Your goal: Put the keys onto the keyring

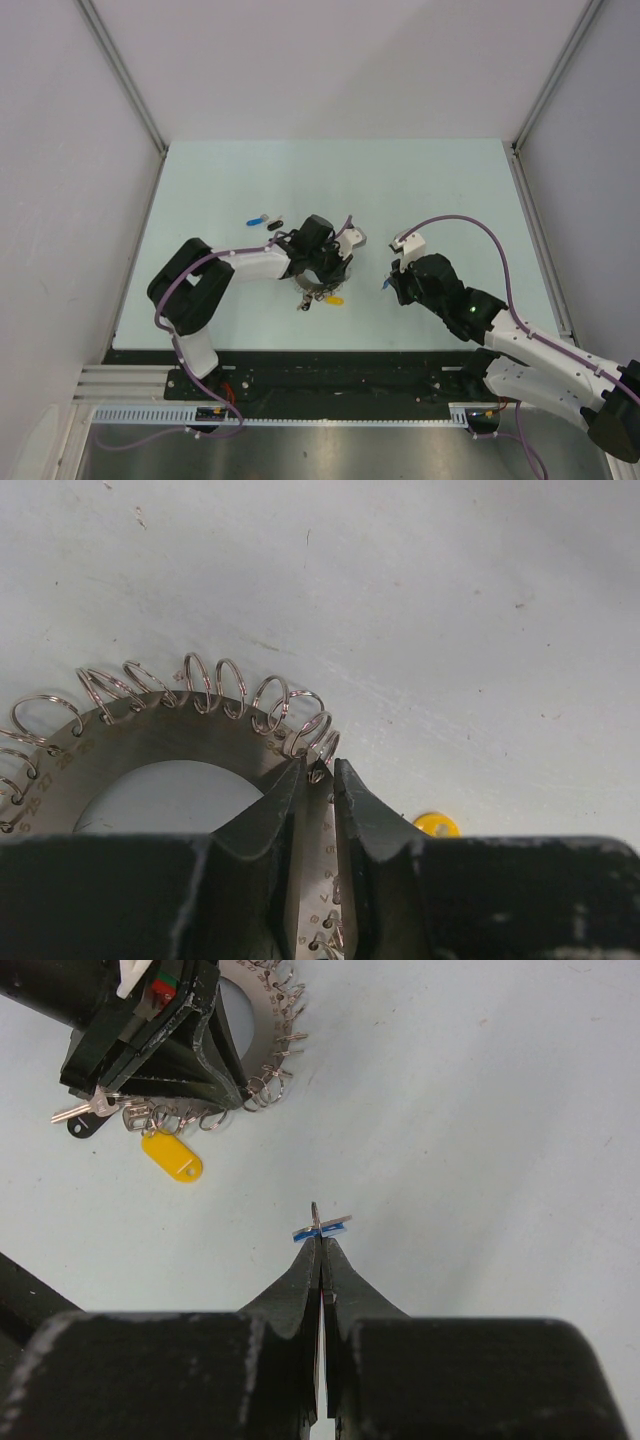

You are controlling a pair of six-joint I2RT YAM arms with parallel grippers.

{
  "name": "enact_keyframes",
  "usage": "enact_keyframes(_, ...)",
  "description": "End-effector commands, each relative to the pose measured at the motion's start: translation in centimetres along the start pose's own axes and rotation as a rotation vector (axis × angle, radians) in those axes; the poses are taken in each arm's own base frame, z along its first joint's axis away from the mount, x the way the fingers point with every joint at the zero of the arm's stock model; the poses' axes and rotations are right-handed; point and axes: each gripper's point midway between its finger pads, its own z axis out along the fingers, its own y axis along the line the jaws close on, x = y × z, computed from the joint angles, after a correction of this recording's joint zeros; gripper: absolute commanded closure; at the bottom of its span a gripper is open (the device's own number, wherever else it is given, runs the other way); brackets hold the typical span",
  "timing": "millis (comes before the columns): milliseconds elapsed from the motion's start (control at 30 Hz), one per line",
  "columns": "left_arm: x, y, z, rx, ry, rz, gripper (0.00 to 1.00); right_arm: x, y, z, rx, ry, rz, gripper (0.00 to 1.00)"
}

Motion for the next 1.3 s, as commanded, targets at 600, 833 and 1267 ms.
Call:
enact_keyframes(600, -0.1, 0.1, 0.6, 0.011, 0.002, 0.021, 0.81, -1.0, 0.5, 0.1, -0.015, -0.043, 0.021, 1.00)
enact_keyframes(833, -0.7, 0.2, -0.7, -0.017, -0.017, 0.029, 0.92, -1.3, 0.6, -0.1, -0.025, -0.056, 0.026, 1.00)
enact_keyframes(1267, -3.4, -0.9, -4.0, -0.037, -0.133, 0.067, 1.00, -1.9, 1.4, -0.9, -0.068, -0.083, 0.020, 1.00)
